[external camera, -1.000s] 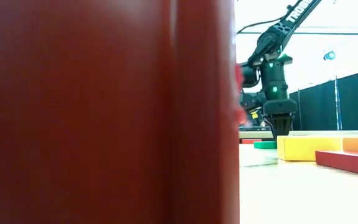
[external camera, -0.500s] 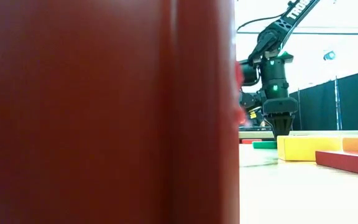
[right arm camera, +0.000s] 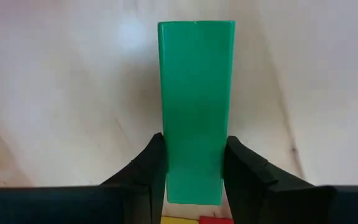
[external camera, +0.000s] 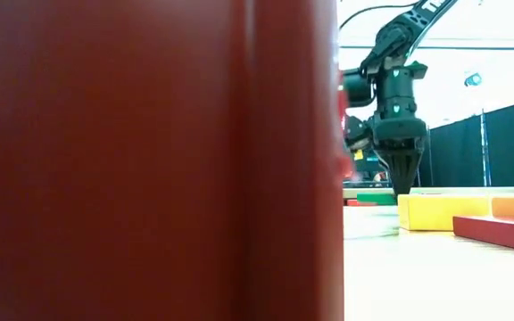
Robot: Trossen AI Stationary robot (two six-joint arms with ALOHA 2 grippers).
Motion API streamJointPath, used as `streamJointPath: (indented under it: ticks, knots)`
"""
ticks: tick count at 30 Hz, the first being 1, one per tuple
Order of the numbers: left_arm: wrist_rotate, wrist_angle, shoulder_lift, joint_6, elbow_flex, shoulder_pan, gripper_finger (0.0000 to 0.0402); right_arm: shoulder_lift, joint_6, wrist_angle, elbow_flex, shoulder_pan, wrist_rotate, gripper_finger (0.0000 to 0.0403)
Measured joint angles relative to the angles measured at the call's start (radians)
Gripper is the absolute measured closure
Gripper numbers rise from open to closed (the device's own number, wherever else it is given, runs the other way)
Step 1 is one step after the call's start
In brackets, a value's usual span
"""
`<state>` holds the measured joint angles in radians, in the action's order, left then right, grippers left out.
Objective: Sort blocks
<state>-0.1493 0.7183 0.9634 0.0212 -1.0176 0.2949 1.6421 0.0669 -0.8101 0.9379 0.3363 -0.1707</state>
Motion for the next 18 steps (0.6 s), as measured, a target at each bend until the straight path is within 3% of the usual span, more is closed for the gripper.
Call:
streamJointPath:
  ticks: [13,18]
  knots:
    - [0.0,0.0,0.0,0.0,0.0,0.0,0.0299,-0.317,0.107,0.023,0.0,-0.016,0.012,0.0298]
    - [0.0,-0.006,0.0,0.0,0.0,0.0,0.0299,-0.444,0.154,0.122,0.001,-0.067,-0.043,0.0298]
